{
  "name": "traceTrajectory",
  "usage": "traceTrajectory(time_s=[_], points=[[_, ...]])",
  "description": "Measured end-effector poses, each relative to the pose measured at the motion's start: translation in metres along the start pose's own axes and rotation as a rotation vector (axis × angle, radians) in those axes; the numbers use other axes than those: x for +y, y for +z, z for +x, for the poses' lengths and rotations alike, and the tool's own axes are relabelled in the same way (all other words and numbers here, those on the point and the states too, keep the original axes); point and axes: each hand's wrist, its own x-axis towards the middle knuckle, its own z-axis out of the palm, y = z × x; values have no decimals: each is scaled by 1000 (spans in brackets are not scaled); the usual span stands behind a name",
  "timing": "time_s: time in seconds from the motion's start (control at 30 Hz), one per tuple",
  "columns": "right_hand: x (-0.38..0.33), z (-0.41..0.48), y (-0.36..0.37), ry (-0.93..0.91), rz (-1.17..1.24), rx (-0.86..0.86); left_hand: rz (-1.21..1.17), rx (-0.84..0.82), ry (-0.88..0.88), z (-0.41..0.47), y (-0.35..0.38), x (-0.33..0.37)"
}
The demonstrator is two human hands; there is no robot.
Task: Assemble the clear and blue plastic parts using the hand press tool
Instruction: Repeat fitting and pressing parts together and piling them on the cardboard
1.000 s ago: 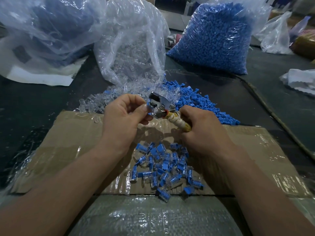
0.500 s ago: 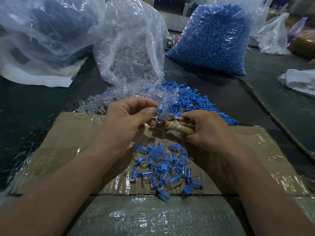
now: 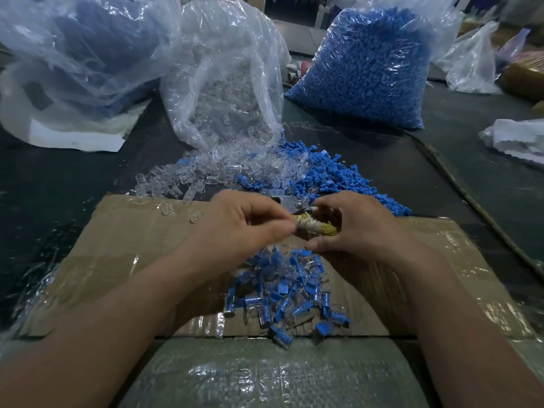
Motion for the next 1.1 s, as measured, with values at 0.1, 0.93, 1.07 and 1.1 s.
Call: traceTrajectory(time_s=[0.1,0.93,1.07,1.1], points=[[1,1,-1,-9,0,-29,197,344,-51,11,-10,-15],[8,3,-2,-86,89,79,918,360,-72,24,-25,-39],[8,2,-4,-72,161,88,849,422,8,23,-23,-40],[9,2,-5,-57,174,135,817,440,38,23,-23,-39]])
